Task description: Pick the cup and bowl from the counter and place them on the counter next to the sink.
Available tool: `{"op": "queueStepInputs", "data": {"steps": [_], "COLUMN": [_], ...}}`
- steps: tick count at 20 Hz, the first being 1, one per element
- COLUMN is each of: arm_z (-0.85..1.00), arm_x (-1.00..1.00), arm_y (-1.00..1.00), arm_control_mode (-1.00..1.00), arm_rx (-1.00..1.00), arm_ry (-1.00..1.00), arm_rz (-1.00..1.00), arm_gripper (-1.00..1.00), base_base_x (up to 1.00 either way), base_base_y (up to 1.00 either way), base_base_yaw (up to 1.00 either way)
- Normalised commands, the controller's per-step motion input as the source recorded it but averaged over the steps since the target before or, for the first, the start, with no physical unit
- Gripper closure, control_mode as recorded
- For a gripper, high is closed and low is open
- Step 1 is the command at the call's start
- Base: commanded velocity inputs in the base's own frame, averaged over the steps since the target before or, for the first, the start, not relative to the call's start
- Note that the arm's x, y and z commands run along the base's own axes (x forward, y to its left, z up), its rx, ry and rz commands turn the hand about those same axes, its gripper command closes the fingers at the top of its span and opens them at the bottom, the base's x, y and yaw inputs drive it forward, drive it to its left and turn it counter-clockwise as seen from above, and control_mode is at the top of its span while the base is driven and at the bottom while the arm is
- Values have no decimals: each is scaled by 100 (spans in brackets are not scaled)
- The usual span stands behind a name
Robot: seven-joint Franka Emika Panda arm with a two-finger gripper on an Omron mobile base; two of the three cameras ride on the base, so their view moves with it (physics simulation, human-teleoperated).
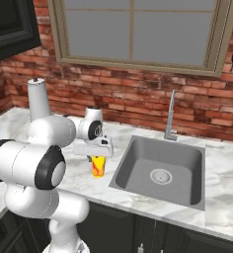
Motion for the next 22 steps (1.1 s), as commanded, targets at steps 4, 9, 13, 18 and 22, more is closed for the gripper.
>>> {"op": "queueStepInputs", "data": {"steps": [4,9,13,18,22], "arm_z": [0,1,8,48,69], "arm_x": [0,0,-10,-23,-28], "arm_y": [0,0,7,8,11], "arm_control_mode": [-100,-100,-100,-100,-100], "arm_rx": [0,0,-1,-1,0], "arm_ry": [0,0,-1,-7,-14], "arm_rz": [0,0,0,0,0], "arm_gripper": [-100,-100,-100,-100,-100], "base_base_x": [0,0,0,0,0], "base_base_y": [0,0,0,0,0], "base_base_yaw": [0,0,0,0,0]}}
